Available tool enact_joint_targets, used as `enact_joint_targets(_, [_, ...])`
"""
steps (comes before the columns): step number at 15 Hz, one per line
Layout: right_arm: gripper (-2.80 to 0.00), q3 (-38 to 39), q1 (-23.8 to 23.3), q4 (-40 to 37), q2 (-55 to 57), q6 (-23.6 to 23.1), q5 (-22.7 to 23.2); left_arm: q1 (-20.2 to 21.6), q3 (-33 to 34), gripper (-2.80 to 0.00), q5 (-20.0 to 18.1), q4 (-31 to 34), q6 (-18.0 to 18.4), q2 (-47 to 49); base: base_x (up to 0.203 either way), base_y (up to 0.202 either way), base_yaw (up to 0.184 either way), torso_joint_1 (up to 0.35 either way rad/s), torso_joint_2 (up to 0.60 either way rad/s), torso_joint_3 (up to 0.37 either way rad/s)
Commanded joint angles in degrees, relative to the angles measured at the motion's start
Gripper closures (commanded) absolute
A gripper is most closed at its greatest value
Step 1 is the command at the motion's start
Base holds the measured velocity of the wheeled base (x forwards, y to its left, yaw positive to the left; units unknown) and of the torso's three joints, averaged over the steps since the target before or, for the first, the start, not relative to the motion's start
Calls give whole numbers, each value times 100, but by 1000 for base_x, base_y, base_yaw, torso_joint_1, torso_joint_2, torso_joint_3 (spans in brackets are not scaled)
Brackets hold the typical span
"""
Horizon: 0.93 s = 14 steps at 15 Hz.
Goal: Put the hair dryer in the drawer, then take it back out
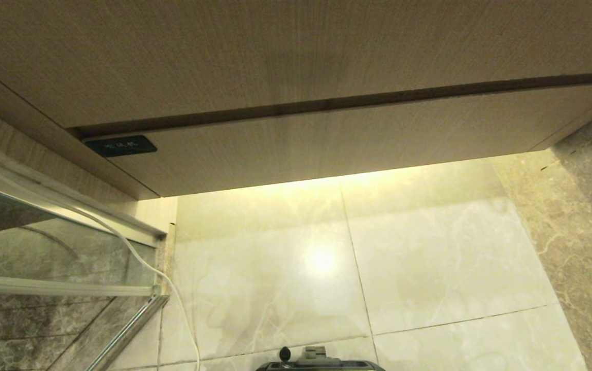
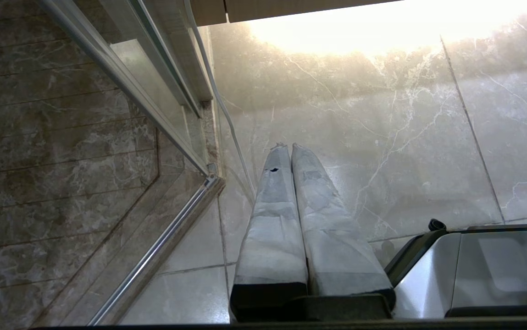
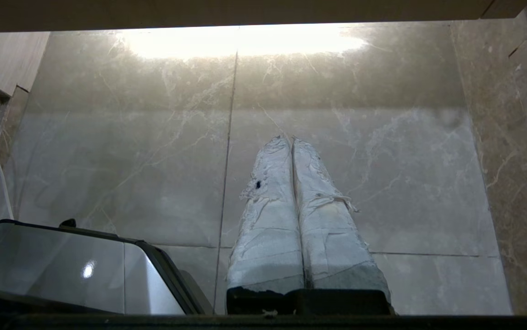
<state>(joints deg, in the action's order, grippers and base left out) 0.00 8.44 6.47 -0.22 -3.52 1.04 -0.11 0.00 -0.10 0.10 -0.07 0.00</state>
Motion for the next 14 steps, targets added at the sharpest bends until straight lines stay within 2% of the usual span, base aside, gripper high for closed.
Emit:
enact_joint_targets(1, [0,229,0,12,-207,36,2,2,0,0,1,-1,-1,0,0,0,0,0,0,0])
enact_joint_targets(14, [0,229,0,3,-207,50,7,0,0,0,1,-1,-1,0,0,0,0,0,0,0])
